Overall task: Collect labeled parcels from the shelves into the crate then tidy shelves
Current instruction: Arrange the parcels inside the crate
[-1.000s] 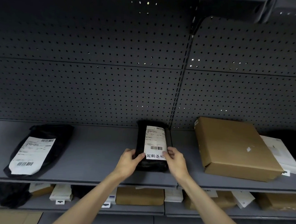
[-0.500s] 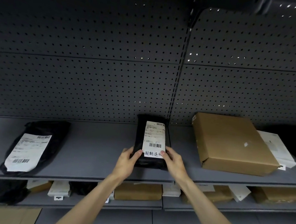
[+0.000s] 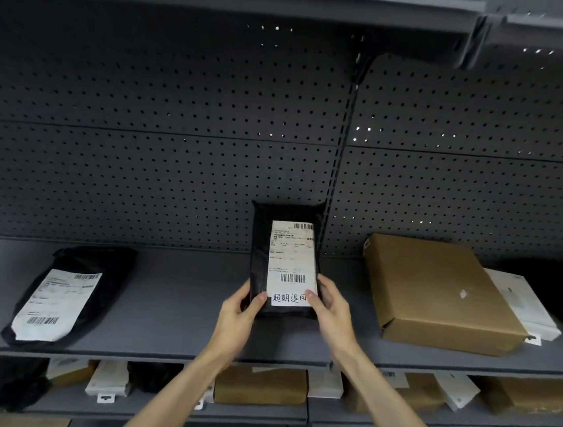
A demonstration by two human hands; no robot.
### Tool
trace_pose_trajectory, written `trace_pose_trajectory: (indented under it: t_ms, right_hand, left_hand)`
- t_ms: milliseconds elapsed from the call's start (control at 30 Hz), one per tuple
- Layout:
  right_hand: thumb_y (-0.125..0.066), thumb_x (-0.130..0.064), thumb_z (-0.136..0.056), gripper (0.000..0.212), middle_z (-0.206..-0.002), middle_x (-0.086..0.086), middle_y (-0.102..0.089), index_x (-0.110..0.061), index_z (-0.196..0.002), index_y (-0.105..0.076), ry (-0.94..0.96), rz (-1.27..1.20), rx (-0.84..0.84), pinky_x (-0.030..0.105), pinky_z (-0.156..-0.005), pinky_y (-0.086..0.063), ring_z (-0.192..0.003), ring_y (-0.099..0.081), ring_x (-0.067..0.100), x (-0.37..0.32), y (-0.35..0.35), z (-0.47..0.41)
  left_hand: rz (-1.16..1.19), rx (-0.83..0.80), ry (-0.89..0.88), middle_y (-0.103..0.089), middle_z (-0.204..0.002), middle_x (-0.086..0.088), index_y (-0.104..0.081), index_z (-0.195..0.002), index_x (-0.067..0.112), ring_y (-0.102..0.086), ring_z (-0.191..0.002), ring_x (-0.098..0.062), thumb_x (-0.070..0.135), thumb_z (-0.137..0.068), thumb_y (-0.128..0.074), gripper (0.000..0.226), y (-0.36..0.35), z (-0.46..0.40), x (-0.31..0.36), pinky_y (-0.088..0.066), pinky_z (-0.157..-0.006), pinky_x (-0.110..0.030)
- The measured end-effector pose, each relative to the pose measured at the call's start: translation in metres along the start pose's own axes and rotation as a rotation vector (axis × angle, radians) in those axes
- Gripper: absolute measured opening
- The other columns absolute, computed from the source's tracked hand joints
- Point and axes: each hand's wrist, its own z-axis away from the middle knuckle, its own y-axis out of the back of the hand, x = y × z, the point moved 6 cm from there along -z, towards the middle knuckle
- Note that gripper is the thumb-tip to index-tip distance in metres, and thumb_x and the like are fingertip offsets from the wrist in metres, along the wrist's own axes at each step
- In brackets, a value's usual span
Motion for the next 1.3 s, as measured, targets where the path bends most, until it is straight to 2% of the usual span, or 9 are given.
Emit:
trace_pose_trajectory:
  t_ms: [67,167,333,433,567,667,867,1033,1300]
  right_hand:
    - [-0.060,-0.006,-0.095,0.048,-0.131,0.000,-0.061,-0.010,-0.141,-0.046,0.036,-0.034,0.009,0.017,-0.099,-0.046,-0.121,-0.057,0.008,-0.018,-0.001,-0.007]
    - [-0.058,-0.004,-0.096,0.039,-0.123,-0.008,-0.066,-0.018,-0.132,-0.055,0.109,-0.050,0.008,0.020,-0.099,-0.048,-0.115,-0.062,0.005,-0.053,-0.004,-0.014]
    - [-0.061,-0.007,-0.095,0.031,-0.116,-0.010,-0.071,-0.023,-0.121,-0.062,0.227,-0.076,0.022,0.023,-0.098,-0.048,-0.113,-0.063,0.005,-0.100,-0.005,-0.022]
    - [-0.062,-0.014,-0.096,0.032,-0.117,-0.011,-0.070,-0.019,-0.127,-0.060,0.279,-0.062,0.013,0.025,-0.099,-0.047,-0.113,-0.062,0.004,-0.122,-0.005,-0.024]
    - [-0.062,-0.022,-0.096,0.039,-0.122,-0.009,-0.067,-0.021,-0.133,-0.054,0.282,-0.046,-0.016,0.031,-0.104,-0.047,-0.114,-0.061,0.004,-0.134,-0.004,-0.029]
    - [-0.063,-0.027,-0.095,0.046,-0.130,-0.008,-0.063,-0.024,-0.138,-0.049,0.285,-0.035,-0.033,0.035,-0.108,-0.044,-0.121,-0.058,0.007,-0.136,-0.003,-0.031]
    - [-0.062,-0.026,-0.095,0.052,-0.134,-0.008,-0.061,-0.023,-0.144,-0.045,0.296,-0.054,-0.058,0.032,-0.109,-0.042,-0.125,-0.055,0.007,-0.137,-0.002,-0.027]
    - [-0.061,-0.018,-0.096,0.048,-0.133,-0.008,-0.061,-0.021,-0.142,-0.046,0.291,-0.069,-0.078,0.015,-0.094,-0.047,-0.120,-0.057,0.001,-0.139,-0.001,-0.021]
    - [-0.059,-0.010,-0.096,0.041,-0.129,-0.008,-0.063,-0.019,-0.136,-0.051,0.330,-0.073,-0.063,0.011,-0.091,-0.046,-0.116,-0.059,-0.001,-0.156,0.006,-0.010]
  left_hand:
    - [0.025,0.030,-0.054,-0.066,-0.114,0.032,-0.055,-0.133,0.024,-0.055,-0.114,0.018,0.011,-0.102,-0.056,0.034,0.003,-0.008,0.018,-0.041,-0.096,-0.004]
    - [0.062,0.049,-0.136,-0.066,-0.130,0.015,-0.056,-0.141,0.016,-0.055,-0.127,0.002,0.012,-0.101,-0.058,0.040,0.010,-0.017,0.047,-0.042,-0.107,-0.016]
    - [0.097,0.082,-0.236,-0.069,-0.124,0.017,-0.061,-0.133,0.017,-0.059,-0.122,0.002,0.007,-0.100,-0.059,0.035,0.015,-0.025,0.090,-0.042,-0.098,-0.008]
    - [0.109,0.087,-0.249,-0.069,-0.125,0.017,-0.062,-0.130,0.022,-0.059,-0.123,0.000,0.008,-0.099,-0.060,0.034,0.018,-0.031,0.106,-0.043,-0.106,-0.018]
    - [0.115,0.087,-0.268,-0.065,-0.135,0.007,-0.057,-0.140,0.013,-0.055,-0.131,-0.009,0.013,-0.099,-0.062,0.041,0.023,-0.038,0.117,-0.036,-0.118,-0.039]
    - [0.113,0.074,-0.288,-0.065,-0.134,0.011,-0.056,-0.141,0.016,-0.055,-0.130,-0.005,0.013,-0.100,-0.060,0.041,0.021,-0.036,0.126,-0.038,-0.116,-0.033]
    - [0.093,0.060,-0.313,-0.066,-0.131,0.014,-0.056,-0.141,0.017,-0.056,-0.128,-0.002,0.011,-0.102,-0.056,0.040,0.019,-0.028,0.137,-0.041,-0.110,-0.021]
    - [0.092,0.062,-0.297,-0.065,-0.131,0.016,-0.056,-0.138,0.026,-0.056,-0.127,-0.001,0.012,-0.102,-0.056,0.038,0.020,-0.023,0.138,-0.041,-0.111,-0.023]
    - [0.132,0.043,-0.262,-0.059,-0.142,0.009,-0.050,-0.146,0.017,-0.050,-0.135,-0.006,0.025,-0.099,-0.064,0.050,0.015,-0.022,0.141,-0.034,-0.120,-0.040]
